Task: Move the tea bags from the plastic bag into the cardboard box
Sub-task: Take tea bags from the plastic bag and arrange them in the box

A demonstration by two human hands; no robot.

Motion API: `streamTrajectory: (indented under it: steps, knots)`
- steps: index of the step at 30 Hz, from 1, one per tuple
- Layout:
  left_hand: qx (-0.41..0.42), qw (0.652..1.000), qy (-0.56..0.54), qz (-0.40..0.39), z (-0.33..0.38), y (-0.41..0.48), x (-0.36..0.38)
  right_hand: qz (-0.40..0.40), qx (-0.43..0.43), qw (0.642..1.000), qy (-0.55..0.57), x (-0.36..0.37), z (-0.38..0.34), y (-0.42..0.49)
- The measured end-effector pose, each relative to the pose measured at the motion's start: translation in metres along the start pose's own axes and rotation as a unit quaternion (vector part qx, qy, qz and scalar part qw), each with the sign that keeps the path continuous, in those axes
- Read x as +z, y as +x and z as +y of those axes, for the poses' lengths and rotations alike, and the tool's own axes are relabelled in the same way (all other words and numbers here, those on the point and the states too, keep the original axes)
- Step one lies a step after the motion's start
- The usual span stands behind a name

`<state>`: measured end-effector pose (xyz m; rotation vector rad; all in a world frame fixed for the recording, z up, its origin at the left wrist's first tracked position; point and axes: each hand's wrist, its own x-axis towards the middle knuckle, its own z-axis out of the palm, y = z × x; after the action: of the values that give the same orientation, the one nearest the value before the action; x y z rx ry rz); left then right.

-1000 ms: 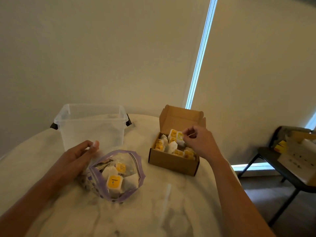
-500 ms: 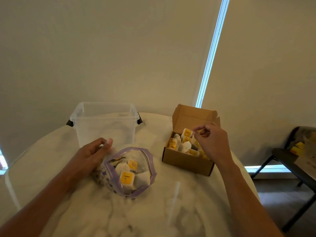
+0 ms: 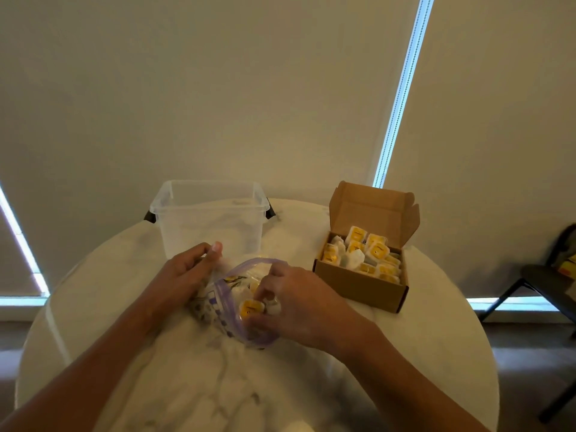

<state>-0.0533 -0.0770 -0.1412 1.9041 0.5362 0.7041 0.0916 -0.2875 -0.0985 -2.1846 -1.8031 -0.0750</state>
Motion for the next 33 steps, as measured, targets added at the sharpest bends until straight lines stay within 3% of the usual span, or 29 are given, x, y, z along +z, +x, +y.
streamTrajectory:
  steps: [3, 6, 9, 11, 13, 15, 19, 24, 33]
  knots:
    - [-0.007, 1.0, 0.005, 0.0, 0.001, -0.002, -0.001, 0.022, 0.005, 0.998, 0.057, -0.001, 0.002, -0.001]
    - [-0.009, 1.0, 0.006, -0.004, 0.001, -0.002, -0.001, 0.027, 0.003, 0.977, 0.212, -0.01, 0.007, -0.008]
    - [-0.01, 1.0, 0.01, -0.003, -0.002, 0.002, 0.0, 0.065, 0.028, 0.914, 0.4, -0.035, 0.024, -0.018]
    - [-0.002, 1.0, 0.012, 0.004, -0.005, 0.005, 0.0, 0.167, 0.06, 0.859, 0.48, -0.05, 0.045, -0.025]
    - [0.0, 1.0, 0.011, 0.006, -0.008, 0.006, -0.001, 0.263, 0.103, 0.809, 0.515, -0.061, 0.068, -0.032]
    - [-0.001, 1.0, 0.01, -0.001, -0.01, 0.007, -0.002, 0.324, 0.146, 0.785, 0.507, -0.065, 0.09, -0.037]
    - [-0.008, 1.0, 0.012, 0.015, -0.007, 0.006, 0.001, 0.399, 0.231, 0.799, 0.386, -0.06, 0.131, -0.042]
    - [-0.015, 1.0, 0.007, 0.019, -0.007, 0.007, 0.001, 0.383, 0.276, 0.834, 0.286, -0.05, 0.156, -0.043]
    - [-0.018, 0.999, 0.021, 0.021, 0.001, 0.001, 0.002, 0.392, 0.243, 0.826, 0.323, -0.052, 0.151, -0.041]
